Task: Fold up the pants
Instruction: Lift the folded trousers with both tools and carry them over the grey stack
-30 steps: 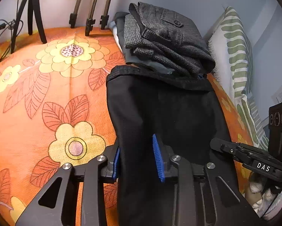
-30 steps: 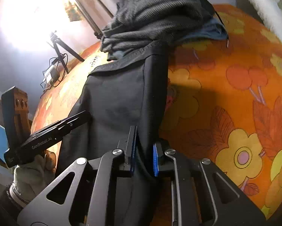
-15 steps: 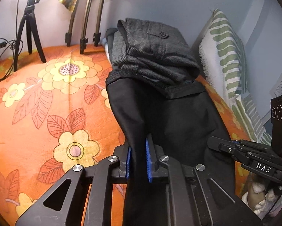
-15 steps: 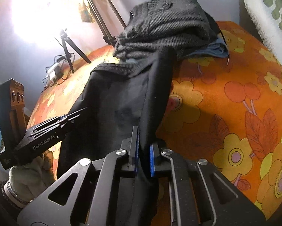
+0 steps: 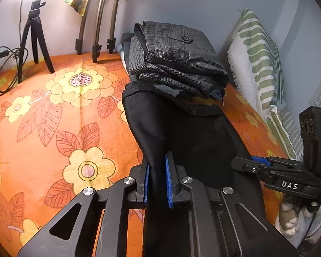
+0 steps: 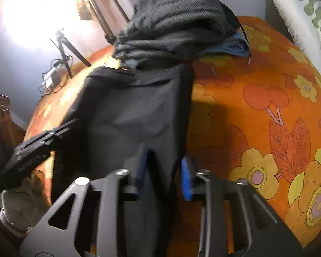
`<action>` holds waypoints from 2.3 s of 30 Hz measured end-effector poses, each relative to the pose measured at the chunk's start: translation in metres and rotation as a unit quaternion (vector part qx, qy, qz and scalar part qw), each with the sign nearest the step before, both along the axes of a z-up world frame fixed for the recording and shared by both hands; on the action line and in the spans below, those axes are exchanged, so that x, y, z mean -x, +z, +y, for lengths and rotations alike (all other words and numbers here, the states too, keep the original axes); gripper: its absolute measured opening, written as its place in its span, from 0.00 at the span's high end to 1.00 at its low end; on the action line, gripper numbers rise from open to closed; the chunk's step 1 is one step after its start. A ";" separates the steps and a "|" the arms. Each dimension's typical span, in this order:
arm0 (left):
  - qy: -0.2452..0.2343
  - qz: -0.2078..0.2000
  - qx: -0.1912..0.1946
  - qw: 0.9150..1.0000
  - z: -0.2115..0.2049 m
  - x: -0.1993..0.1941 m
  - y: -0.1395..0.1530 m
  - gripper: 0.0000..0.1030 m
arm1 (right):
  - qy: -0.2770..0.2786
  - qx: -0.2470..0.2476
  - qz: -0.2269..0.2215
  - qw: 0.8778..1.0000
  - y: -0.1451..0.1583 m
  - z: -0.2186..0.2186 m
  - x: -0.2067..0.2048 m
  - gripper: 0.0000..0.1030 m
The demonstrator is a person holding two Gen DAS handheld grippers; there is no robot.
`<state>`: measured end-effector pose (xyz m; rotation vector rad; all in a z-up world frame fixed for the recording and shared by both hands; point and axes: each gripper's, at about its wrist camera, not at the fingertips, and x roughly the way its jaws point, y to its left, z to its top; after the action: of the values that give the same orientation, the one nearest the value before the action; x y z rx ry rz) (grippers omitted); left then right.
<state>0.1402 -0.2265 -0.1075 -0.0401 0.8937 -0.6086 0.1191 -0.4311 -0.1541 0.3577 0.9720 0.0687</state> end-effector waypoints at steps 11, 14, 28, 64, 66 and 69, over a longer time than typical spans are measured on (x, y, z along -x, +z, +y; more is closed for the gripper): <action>0.008 0.015 -0.002 1.000 0.001 -0.006 -0.012 0.89 | 0.017 -0.050 -0.004 0.999 -0.022 0.013 -0.011 0.60; 0.012 0.016 0.002 1.000 0.004 -0.007 -0.011 0.89 | -0.001 -0.078 -0.007 0.997 -0.020 0.008 -0.010 0.79; 0.015 -0.033 0.022 0.999 0.012 0.020 0.027 0.90 | 0.019 -0.002 -0.079 0.997 0.046 0.037 0.018 0.89; -0.004 -0.158 0.071 0.985 -0.022 0.001 0.123 0.90 | -0.004 0.031 -0.227 0.973 0.157 -0.007 0.002 0.89; -0.005 -0.158 0.069 0.985 -0.027 -0.007 0.124 0.90 | -0.002 0.035 -0.227 0.973 0.160 -0.012 -0.007 0.89; -0.004 -0.156 0.071 0.985 -0.035 -0.023 0.125 0.90 | 0.001 0.045 -0.233 0.972 0.166 -0.020 -0.025 0.89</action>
<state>0.1633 -0.2616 0.0177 -0.0685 0.5468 -0.6649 0.1446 -0.4512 0.0115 0.2413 0.5088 0.1047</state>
